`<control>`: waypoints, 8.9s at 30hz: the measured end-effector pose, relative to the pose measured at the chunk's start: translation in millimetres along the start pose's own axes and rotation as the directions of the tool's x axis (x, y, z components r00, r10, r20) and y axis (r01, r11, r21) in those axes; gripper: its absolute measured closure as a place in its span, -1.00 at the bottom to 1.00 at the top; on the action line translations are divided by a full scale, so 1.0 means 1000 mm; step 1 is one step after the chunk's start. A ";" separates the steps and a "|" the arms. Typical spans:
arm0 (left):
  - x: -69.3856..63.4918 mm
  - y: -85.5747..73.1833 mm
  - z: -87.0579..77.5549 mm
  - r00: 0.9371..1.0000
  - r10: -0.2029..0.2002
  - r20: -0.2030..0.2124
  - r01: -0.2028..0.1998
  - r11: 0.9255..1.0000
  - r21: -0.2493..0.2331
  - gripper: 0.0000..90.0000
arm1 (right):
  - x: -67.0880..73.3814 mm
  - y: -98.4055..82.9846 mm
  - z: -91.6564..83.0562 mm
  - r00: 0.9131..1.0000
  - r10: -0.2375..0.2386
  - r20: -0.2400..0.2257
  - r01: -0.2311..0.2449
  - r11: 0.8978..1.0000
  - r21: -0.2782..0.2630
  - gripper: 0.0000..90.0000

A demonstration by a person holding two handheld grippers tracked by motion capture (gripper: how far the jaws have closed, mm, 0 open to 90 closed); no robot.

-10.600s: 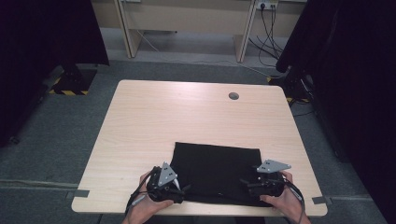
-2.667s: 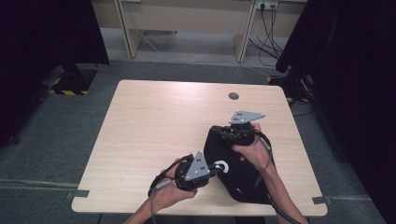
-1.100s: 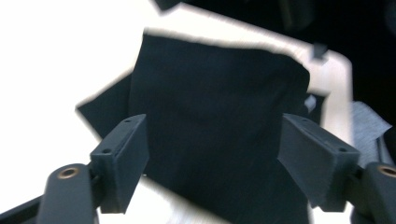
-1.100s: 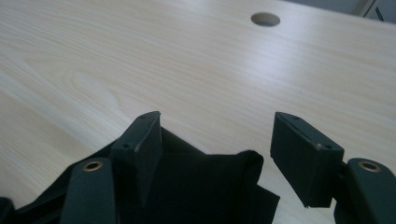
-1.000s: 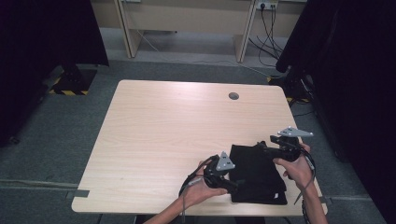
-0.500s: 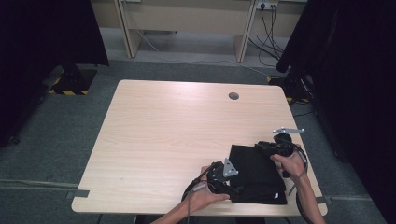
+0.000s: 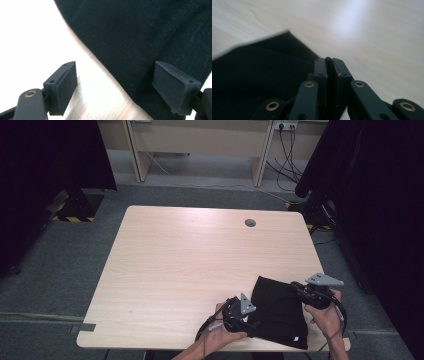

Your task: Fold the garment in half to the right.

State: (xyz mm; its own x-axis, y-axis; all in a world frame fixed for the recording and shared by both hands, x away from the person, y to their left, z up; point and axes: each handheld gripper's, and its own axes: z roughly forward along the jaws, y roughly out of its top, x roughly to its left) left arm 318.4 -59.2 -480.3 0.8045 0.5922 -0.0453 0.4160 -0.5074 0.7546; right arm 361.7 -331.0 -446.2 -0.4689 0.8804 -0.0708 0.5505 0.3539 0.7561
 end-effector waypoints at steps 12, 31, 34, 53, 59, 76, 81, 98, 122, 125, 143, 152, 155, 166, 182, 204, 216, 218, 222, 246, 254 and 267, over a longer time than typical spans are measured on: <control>0.007 -0.011 -0.020 0.999 0.049 -0.004 -0.049 0.999 0.012 -0.51 | 0.003 -0.001 0.036 0.997 0.049 -0.052 -0.048 0.999 0.021 0.81; 0.112 0.003 -0.045 0.999 0.013 -0.047 -0.017 0.996 -0.084 -0.11 | 0.048 0.064 0.083 0.961 -0.006 -0.277 -0.009 0.999 -0.054 0.82; 0.120 0.007 -0.026 0.999 0.036 -0.034 -0.038 0.997 -0.063 0.04 | 0.048 0.071 0.080 0.964 -0.039 -0.264 0.022 0.997 -0.067 0.84; 0.145 0.010 -0.015 0.999 -0.040 0.005 0.041 0.993 -0.115 0.94 | 0.028 0.070 0.071 0.964 0.008 -0.267 -0.046 0.989 -0.138 0.86; 0.158 0.002 -0.011 0.982 -0.190 -0.018 0.188 0.977 -0.097 0.72 | 0.025 0.059 0.102 0.979 0.005 -0.203 -0.014 0.999 -0.042 0.86; 0.128 0.006 -0.026 0.985 -0.160 -0.067 0.154 0.984 -0.086 -0.31 | 0.032 0.075 0.067 0.992 0.003 -0.123 -0.012 0.997 -0.073 -0.04; 0.100 0.005 -0.028 0.986 -0.165 -0.022 0.163 0.983 -0.080 -0.63 | 0.039 0.057 0.050 0.990 -0.026 -0.139 0.021 0.999 -0.035 -0.12; 0.065 -0.004 -0.019 0.997 -0.057 -0.058 0.057 0.998 -0.007 -0.67 | 0.039 -0.011 -0.004 0.977 -0.040 -0.209 0.045 0.999 0.018 0.58; 0.039 -0.026 -0.033 0.998 0.041 -0.048 -0.040 0.999 0.022 -0.88 | 0.050 -0.036 -0.039 0.968 -0.121 -0.221 0.120 0.993 -0.016 0.94; 0.042 -0.029 -0.036 0.999 0.026 -0.042 -0.026 0.999 0.020 -0.88 | 0.045 -0.045 -0.030 0.978 -0.123 -0.170 0.132 0.990 0.042 0.95; 0.051 -0.043 -0.054 1.000 -0.003 0.024 0.004 1.000 -0.024 -0.92 | 0.067 0.021 0.017 0.964 -0.101 -0.247 0.087 0.994 -0.069 -0.18; 0.068 -0.053 -0.063 1.000 -0.018 0.005 0.018 1.000 -0.008 -0.93 | 0.082 0.031 0.033 0.955 -0.113 -0.275 0.105 0.993 -0.045 -0.33; 0.073 -0.058 -0.069 1.000 -0.016 -0.017 0.016 1.000 -0.009 -0.94 | 0.084 0.030 0.036 0.955 -0.104 -0.276 0.099 0.995 -0.032 -0.37; 0.088 -0.075 -0.086 0.997 -0.013 -0.073 0.016 0.999 0.035 -0.95 | 0.092 0.022 0.049 0.958 -0.127 -0.256 0.135 0.991 0.013 -0.44; 0.099 -0.087 -0.100 0.995 -0.040 -0.087 0.044 0.998 0.044 -1.00 | 0.082 0.011 0.025 0.961 -0.100 -0.260 0.104 0.995 0.002 -0.43; 0.112 -0.102 -0.118 0.986 -0.089 -0.141 0.095 0.995 0.036 -1.00 | 0.099 0.015 0.052 0.957 -0.149 -0.248 0.155 0.988 0.007 -0.54; 0.112 -0.102 -0.118 0.986 -0.088 -0.143 0.094 0.995 0.037 -1.00 | 0.122 0.043 0.081 0.962 -0.140 -0.236 0.148 0.989 0.015 -0.54; 0.112 -0.102 -0.118 0.986 -0.088 -0.143 0.094 0.995 0.037 -1.00 | 0.126 0.047 0.085 0.961 -0.141 -0.238 0.149 0.989 0.016 -0.54; 0.112 -0.102 -0.118 0.986 -0.088 -0.143 0.094 0.995 0.037 -1.00 | 0.133 0.052 0.091 0.960 -0.147 -0.240 0.154 0.988 0.012 -0.54; 0.112 -0.103 -0.118 0.984 -0.094 -0.149 0.100 0.994 0.035 -1.00 | 0.159 0.075 0.114 0.967 -0.119 -0.224 0.127 0.992 0.021 -0.54; 0.112 -0.102 -0.118 0.984 -0.095 -0.150 0.101 0.994 0.035 -1.00 | 0.152 0.077 0.106 0.954 -0.078 -0.291 0.080 0.997 -0.006 -0.51; 0.112 -0.103 -0.118 0.984 -0.096 -0.151 0.102 0.994 0.034 -1.00 | 0.119 0.068 0.072 0.954 -0.077 -0.289 0.059 0.996 -0.072 -0.62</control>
State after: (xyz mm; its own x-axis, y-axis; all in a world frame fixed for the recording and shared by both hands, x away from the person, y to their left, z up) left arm 315.9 132.6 -485.8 0.6878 0.7257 -0.0182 0.5103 -0.4655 0.7231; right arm 392.4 -179.7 -450.1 -0.6894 0.7218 0.0617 0.4707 0.3816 0.7955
